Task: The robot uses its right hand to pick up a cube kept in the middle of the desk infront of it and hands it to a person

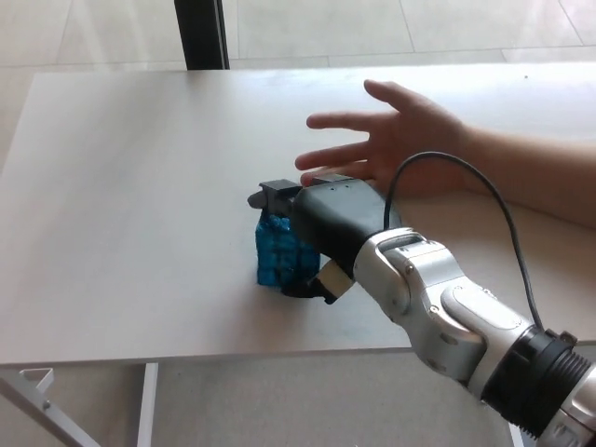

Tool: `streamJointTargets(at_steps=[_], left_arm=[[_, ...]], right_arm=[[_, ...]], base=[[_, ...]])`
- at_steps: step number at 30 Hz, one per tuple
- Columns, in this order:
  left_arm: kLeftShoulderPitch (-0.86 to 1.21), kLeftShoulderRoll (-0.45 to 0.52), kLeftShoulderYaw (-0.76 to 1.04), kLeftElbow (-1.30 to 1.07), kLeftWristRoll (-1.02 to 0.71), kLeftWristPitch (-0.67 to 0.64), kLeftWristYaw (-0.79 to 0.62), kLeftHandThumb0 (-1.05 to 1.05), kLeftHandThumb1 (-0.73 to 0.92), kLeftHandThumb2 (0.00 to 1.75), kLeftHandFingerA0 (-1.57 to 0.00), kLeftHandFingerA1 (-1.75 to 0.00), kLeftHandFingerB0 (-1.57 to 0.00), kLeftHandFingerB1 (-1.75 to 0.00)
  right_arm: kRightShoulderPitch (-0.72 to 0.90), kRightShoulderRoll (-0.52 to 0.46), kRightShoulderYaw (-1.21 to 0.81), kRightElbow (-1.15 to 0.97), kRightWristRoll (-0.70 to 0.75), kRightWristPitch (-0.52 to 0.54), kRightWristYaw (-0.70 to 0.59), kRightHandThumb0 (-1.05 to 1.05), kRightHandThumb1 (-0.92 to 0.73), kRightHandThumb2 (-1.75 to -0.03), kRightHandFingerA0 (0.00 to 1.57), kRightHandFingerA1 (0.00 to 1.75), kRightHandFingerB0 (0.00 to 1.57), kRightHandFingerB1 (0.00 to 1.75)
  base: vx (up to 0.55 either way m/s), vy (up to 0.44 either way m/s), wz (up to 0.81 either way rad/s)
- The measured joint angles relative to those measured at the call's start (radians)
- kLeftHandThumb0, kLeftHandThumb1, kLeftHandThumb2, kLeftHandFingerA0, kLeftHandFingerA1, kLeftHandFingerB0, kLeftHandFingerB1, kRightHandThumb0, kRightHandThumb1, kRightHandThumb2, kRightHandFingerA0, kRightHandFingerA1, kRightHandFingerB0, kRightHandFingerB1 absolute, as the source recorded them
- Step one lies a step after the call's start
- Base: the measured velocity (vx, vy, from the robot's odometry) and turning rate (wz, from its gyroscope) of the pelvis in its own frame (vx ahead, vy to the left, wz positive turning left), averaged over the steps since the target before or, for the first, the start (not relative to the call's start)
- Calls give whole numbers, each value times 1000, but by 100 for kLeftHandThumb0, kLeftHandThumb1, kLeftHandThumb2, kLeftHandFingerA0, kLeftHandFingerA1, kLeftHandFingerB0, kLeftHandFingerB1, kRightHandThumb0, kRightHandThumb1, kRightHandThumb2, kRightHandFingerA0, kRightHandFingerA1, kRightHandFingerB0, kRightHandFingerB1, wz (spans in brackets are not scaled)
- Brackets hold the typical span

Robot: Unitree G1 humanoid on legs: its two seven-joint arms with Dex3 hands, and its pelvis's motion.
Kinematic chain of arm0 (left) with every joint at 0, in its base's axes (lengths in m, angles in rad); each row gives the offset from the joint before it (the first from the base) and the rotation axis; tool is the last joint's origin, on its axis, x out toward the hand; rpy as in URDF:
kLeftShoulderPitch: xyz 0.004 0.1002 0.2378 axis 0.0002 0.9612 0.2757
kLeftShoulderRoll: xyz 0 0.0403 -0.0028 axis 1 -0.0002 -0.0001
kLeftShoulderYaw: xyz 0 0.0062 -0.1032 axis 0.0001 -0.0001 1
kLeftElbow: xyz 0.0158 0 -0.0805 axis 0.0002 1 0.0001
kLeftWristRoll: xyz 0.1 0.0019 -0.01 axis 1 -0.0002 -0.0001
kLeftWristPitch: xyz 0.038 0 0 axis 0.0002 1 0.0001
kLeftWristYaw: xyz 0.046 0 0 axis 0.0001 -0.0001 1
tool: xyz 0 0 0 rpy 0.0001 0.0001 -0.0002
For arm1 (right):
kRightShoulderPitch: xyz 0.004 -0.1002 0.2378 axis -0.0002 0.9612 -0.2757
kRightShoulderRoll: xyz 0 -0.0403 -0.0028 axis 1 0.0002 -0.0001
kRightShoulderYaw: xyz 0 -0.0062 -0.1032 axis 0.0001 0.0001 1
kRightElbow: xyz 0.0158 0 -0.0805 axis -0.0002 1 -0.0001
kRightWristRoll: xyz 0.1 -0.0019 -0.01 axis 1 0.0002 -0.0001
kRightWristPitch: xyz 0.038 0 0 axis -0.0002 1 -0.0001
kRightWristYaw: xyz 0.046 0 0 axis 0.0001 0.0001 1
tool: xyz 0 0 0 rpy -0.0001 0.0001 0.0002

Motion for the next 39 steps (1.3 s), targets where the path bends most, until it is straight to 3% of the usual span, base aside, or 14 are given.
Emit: streamJointTargets(at_steps=[5,7,9,10,11,12,19,25,26,27,30,31,32,39], left_arm=[[0,0,0,0,0,0,0,-66,78,64,-57,-49,-49,-42],[-1,0,-1,0,0,0,0,-68,78,64,-58,-50,-49,-42],[-1,0,-2,1,0,0,0,-68,79,64,-60,-50,-51,-42],[-1,0,-4,1,1,0,0,-69,79,64,-59,-51,-52,-43],[-1,0,-9,1,2,0,0,-69,79,64,-59,-51,-52,-43],[-1,0,-11,1,3,0,0,-68,78,64,-61,-51,-53,-42],[2,0,-10,-3,1,-1,-2,-67,79,64,-58,-52,-51,-43],[2,0,-11,-2,0,-1,-6,-68,79,63,-60,-50,-52,-42],[3,0,-12,-2,1,-1,-5,-67,78,64,-58,-49,-50,-42],[3,0,-12,-2,1,-1,-5,-67,78,64,-58,-50,-50,-42],[6,-1,-10,0,0,-1,-5,-68,78,63,-57,-52,-53,-44],[9,0,-8,0,0,-2,-5,-68,79,64,-56,-51,-52,-43],[13,0,-8,-1,0,-4,-7,-68,78,63,-58,-53,-53,-44],[23,-1,-8,-5,-2,-7,-7,-66,78,63,-60,-53,-52,-44]], right_arm=[[33,8,12,11,-54,-41,-94,-27,-61,-73,93,167,89,63],[42,11,11,14,-72,-57,-122,-35,-55,-61,95,172,99,70],[49,12,10,16,-86,-72,-143,-37,-54,-60,93,173,95,73],[52,12,10,18,-91,-78,-150,-36,-60,-63,94,175,89,96],[56,12,9,24,-98,-91,-164,-36,-60,-63,94,175,89,96],[58,12,9,28,-103,-98,-173,-29,-60,-77,97,175,84,129],[86,14,-19,75,-121,-183,-267,-20,-57,-107,95,175,76,175],[111,12,-48,78,-122,-229,-290,-22,-56,-116,96,175,79,170],[114,11,-53,77,-122,-235,-291,-30,-53,-116,124,143,108,135],[115,10,-55,76,-123,-238,-291,-24,-57,-114,97,175,78,170],[120,-4,-68,75,-130,-267,-302,-26,-58,-114,99,175,79,165],[120,-9,-69,73,-133,-272,-303,-34,-53,-114,124,142,106,132],[120,-16,-71,73,-137,-279,-306,-25,-52,-112,100,175,75,175],[111,-58,-153,31,-138,-318,-300,-23,-50,-98,96,175,72,161]], base=[[0,0,0],[0,0,0],[0,0,0],[0,0,0],[0,0,0],[0,0,0],[0,0,0],[0,0,0],[0,0,0],[0,0,0],[0,0,0],[0,0,0],[0,0,0],[0,0,0]])
